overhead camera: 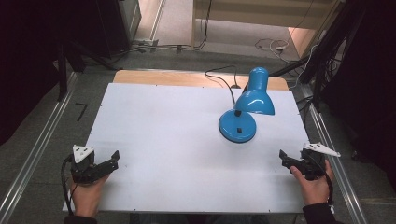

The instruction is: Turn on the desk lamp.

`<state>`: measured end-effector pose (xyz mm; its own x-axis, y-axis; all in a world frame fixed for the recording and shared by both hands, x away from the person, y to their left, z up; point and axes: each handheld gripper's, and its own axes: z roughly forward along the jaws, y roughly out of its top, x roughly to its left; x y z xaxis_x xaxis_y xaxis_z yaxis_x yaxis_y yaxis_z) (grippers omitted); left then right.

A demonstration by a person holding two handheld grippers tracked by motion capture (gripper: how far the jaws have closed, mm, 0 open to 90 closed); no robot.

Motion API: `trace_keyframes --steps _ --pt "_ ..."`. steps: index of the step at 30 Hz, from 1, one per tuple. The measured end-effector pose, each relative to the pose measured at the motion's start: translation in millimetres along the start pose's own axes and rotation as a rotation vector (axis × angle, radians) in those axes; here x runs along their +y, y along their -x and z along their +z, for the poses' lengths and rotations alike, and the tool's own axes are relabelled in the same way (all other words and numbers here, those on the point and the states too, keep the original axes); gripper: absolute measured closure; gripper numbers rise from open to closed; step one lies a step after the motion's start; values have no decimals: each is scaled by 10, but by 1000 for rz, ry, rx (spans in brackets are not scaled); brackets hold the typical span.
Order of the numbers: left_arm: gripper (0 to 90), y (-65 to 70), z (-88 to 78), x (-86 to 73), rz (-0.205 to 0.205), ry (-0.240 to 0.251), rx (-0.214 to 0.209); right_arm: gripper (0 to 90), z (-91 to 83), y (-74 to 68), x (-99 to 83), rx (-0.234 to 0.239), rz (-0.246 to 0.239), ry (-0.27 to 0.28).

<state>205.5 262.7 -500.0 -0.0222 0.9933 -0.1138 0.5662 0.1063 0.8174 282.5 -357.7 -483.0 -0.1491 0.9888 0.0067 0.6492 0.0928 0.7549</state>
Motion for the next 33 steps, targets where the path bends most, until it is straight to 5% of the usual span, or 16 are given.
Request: trace_keyframes --steps 33 --pt "138 3 9 0 5 -4 -4 99 141 -298 199 49 -39 -1"
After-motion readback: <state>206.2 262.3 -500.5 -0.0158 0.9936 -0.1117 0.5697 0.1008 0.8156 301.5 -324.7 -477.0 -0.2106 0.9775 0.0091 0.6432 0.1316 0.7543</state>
